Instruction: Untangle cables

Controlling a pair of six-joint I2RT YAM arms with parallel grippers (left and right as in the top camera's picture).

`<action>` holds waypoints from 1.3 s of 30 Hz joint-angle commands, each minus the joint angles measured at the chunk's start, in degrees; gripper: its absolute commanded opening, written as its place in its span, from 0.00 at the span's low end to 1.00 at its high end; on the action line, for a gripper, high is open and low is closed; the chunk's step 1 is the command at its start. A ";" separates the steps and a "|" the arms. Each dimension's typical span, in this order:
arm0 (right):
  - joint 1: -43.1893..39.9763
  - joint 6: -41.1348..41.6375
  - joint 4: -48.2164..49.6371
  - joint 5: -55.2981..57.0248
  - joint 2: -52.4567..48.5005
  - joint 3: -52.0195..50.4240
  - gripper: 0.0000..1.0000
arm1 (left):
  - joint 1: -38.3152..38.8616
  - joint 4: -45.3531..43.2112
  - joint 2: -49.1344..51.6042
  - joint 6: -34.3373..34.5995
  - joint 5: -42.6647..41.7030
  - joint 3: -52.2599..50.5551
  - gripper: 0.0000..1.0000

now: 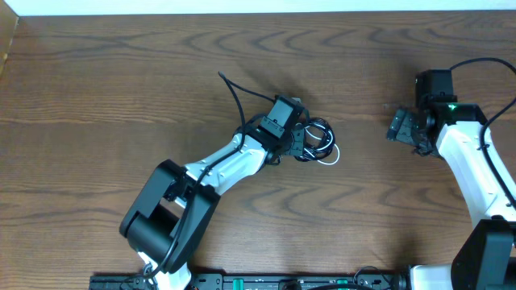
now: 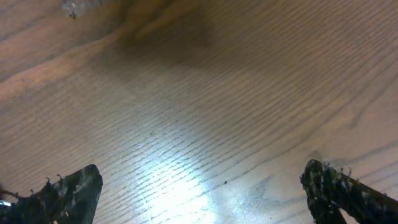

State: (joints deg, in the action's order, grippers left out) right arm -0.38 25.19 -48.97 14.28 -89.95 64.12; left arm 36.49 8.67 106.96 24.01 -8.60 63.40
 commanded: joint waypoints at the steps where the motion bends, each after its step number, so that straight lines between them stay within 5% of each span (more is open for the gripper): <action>1: 0.22 -0.46 1.16 -0.94 -0.20 -1.70 0.99 | -0.44 -0.24 -6.19 0.28 0.76 1.25 0.07; 5: 0.22 -5.14 3.58 -8.63 -0.20 -2.91 0.99 | -1.33 -0.20 -13.16 0.31 0.74 1.25 0.07; 11: 0.28 -45.75 3.82 -58.90 -0.20 -2.97 0.99 | -2.97 2.47 -23.98 3.67 -0.17 1.25 0.08; 14: 0.46 -57.16 -0.07 -71.43 -0.20 -2.97 0.99 | -3.65 3.54 -26.75 5.79 -3.06 1.25 0.08; 29: 2.67 -56.92 1.42 -75.84 -0.20 -3.02 0.99 | -5.20 3.02 -29.16 11.28 -12.07 1.25 0.08; 39: 4.92 -44.74 11.43 -70.49 -0.20 -3.02 0.99 | -5.20 2.95 -29.16 15.10 -16.09 1.25 0.08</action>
State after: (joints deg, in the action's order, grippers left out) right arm 3.86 -24.88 -38.61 -58.24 -90.00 61.30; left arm 31.55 12.12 78.85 36.82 -22.31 63.46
